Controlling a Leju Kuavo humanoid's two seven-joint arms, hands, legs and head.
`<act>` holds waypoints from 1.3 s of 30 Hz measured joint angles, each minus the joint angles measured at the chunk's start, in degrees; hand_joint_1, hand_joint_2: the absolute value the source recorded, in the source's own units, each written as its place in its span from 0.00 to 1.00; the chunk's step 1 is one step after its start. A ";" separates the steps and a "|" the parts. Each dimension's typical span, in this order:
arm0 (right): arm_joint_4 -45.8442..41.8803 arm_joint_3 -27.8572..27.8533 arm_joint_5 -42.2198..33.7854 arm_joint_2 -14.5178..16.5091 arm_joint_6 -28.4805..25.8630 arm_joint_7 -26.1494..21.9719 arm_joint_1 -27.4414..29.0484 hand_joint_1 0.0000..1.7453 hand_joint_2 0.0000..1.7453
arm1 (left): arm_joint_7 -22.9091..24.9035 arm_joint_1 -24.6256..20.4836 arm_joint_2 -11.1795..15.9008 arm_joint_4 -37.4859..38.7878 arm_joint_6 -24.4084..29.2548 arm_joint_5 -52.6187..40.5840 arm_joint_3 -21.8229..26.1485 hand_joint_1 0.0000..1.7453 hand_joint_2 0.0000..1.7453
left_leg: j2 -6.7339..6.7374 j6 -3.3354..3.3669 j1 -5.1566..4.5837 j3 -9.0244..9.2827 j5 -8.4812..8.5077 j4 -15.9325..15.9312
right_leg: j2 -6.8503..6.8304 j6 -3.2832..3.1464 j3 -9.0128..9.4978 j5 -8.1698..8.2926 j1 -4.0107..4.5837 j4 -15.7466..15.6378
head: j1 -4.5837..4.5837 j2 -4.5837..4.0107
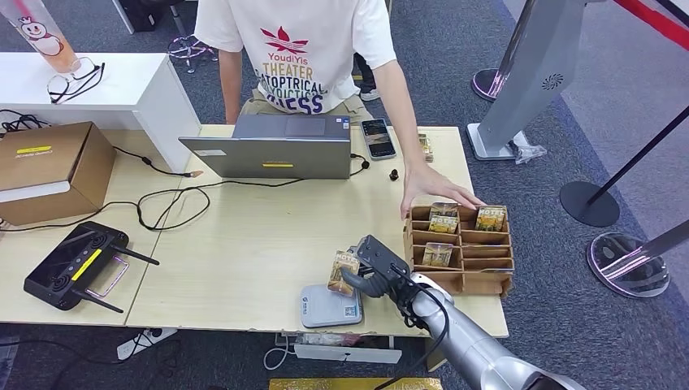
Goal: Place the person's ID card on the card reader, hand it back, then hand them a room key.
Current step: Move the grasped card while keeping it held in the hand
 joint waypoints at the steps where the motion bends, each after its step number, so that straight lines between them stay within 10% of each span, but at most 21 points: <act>1: 0.21 0.00 0.01 0.00 0.07 0.01 -0.06 1.00 1.00 | -0.02 0.00 0.02 0.00 0.03 0.03 0.00 0.00 0.00 | 0.00 0.00 0.00 0.00 0.00 0.00 | 0.00 0.00 0.00 0.00 0.00 0.00 | 0.00 0.00; 39: 2.48 1.04 2.88 0.06 0.88 0.71 0.11 1.00 1.00 | -0.46 -0.02 0.77 0.00 0.11 0.22 -0.02 0.00 0.00 | 0.01 0.00 0.00 0.02 0.01 0.00 | 0.01 0.00 0.00 0.00 0.00 0.00 | 0.00 0.00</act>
